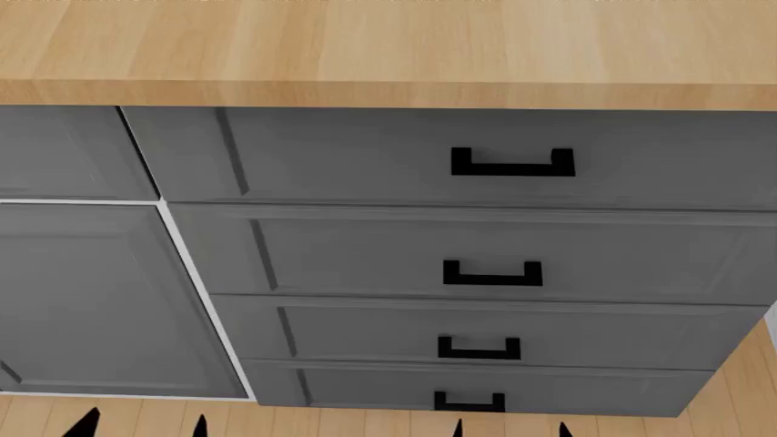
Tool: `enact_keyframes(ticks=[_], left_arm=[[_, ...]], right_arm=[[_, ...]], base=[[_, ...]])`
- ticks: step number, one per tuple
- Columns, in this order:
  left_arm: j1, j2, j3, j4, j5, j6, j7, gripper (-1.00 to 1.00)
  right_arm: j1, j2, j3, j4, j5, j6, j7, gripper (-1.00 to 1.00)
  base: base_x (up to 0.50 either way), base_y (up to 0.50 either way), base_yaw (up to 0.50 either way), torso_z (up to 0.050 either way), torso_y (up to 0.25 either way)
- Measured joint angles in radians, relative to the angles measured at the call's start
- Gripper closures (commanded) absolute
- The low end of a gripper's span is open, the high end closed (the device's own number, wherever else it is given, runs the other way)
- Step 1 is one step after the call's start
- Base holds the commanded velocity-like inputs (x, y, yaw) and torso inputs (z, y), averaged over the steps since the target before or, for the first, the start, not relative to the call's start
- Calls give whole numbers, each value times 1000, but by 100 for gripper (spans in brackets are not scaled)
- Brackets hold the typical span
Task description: Open the right drawer.
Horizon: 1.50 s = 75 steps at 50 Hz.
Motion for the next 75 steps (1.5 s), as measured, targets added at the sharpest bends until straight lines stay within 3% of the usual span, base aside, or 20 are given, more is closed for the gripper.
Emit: enact_keyframes(ticks=[21, 75], left_arm=[[-9, -7, 12, 5, 6, -28, -26, -100], [-10, -22, 31, 0, -33, -7, -30, -100]], right_arm=[[2, 5, -8, 3, 14, -18, 0, -100], [1, 28, -35, -4, 39, -41, 2, -100]], base=[[0, 0, 0, 0, 0], [161, 0, 0, 0, 0]])
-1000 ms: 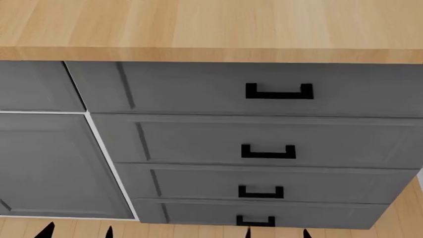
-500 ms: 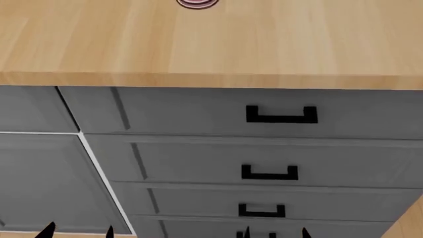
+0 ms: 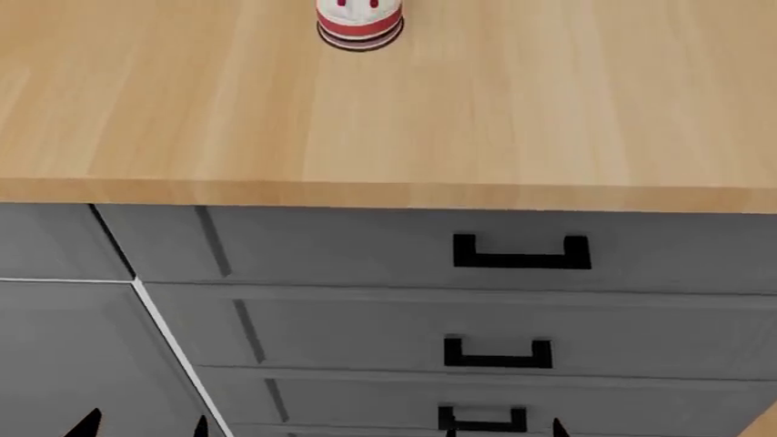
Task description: Open the right drawer.
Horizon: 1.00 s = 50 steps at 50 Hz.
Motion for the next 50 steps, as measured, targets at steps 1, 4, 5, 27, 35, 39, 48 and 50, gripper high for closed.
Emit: enact_keyframes(ticks=[1, 4, 5, 27, 35, 39, 48, 50], left_arm=[[0, 0, 0, 0, 0, 0, -1, -100], [-1, -1, 2, 1, 0, -1, -4, -100], [-1, -1, 2, 1, 0, -2, -5, -100], [-6, -7, 9, -7, -5, 2, -17, -100], [-7, -8, 12, -12, -10, 5, -18, -100], [-8, -10, 14, -12, -11, 4, -19, -100], [-7, -13, 19, -9, -13, 5, -22, -100], [-6, -14, 20, -8, -14, 4, -24, -100]], right_arm=[[0, 0, 0, 0, 0, 0, 0, -100], [-1, 2, -2, -2, 1, 0, 2, -100], [-1, 2, -2, -2, 2, -1, 2, -100], [0, 8, -9, -3, -9, 0, 31, -100], [-2, 13, -9, -13, -27, -7, 50, -100], [0, 18, -11, -20, -42, -3, 60, -100], [14, 37, -23, -28, -95, 33, 88, -100], [18, 43, -27, -34, -110, 46, 95, -100]], base=[[152, 0, 0, 0, 0], [152, 0, 0, 0, 0], [148, 0, 0, 0, 0], [28, 0, 0, 0, 0], [0, 0, 0, 0, 0], [0, 0, 0, 0, 0], [0, 0, 0, 0, 0], [0, 0, 0, 0, 0]])
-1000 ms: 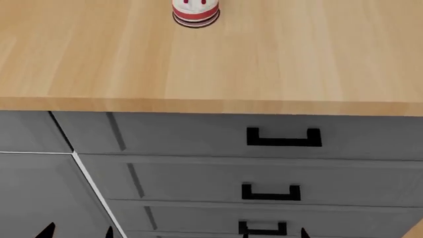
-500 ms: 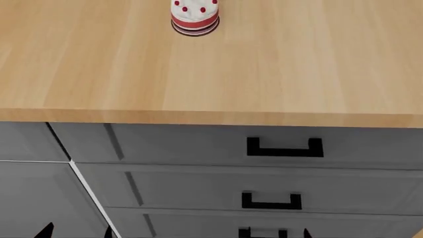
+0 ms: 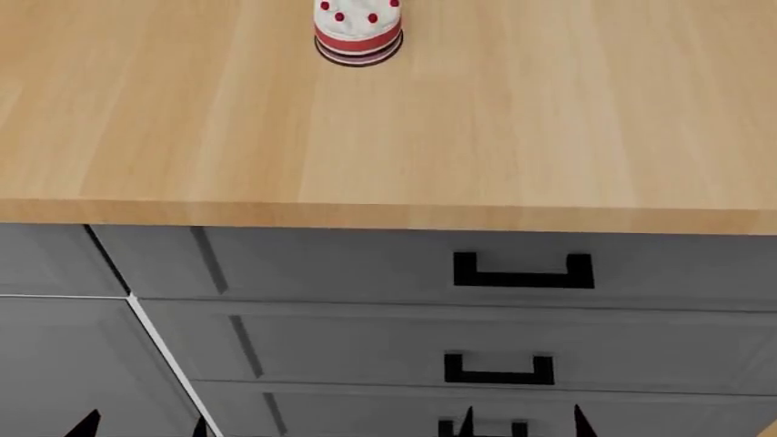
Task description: Open the right drawer.
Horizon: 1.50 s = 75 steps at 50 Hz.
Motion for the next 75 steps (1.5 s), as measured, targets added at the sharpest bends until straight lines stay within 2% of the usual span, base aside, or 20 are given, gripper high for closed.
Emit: enact_keyframes(ticks=[30, 49, 75], left_arm=[[-2, -8, 10, 0, -11, 2, -11, -100], [-3, -12, 20, 1, -22, 4, -10, -100], [-5, -18, 31, -4, -29, 10, -10, -100]], right_arm=[[89, 64, -104, -76, -286, 278, 103, -100], [138, 100, -230, -49, -500, 364, 133, -100], [178, 97, -302, 22, -677, 515, 164, -100]], base=[[0, 0, 0, 0, 0], [0, 0, 0, 0, 0], [0, 0, 0, 0, 0]])
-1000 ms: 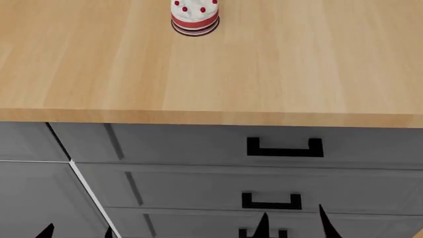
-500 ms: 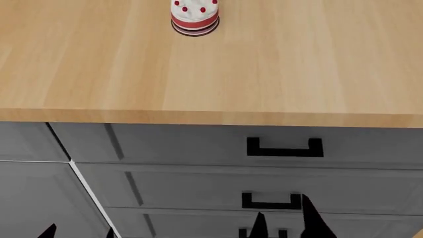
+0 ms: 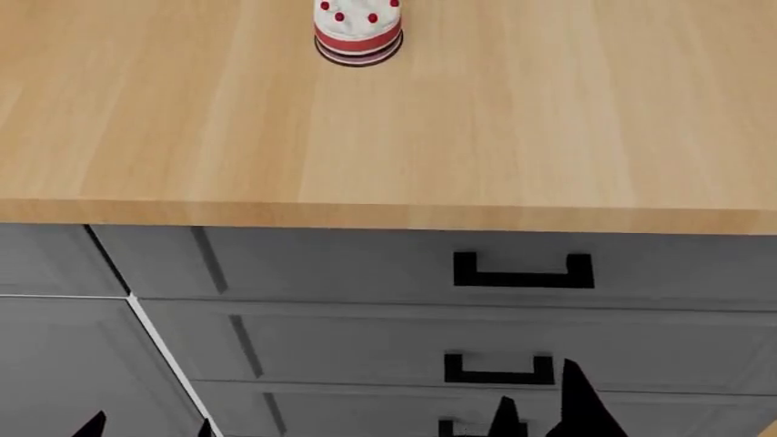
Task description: Open the right drawer.
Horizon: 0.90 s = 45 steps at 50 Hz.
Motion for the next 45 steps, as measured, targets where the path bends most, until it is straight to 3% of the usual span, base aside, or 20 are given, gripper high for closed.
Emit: enact_keyframes(ticks=[45], left_arm=[[-9, -10, 21, -12, 2, -1, -13, -100]], right_arm=[[185, -41, -222, 287, -337, 215, -43, -100]], base=[[0, 0, 0, 0, 0]])
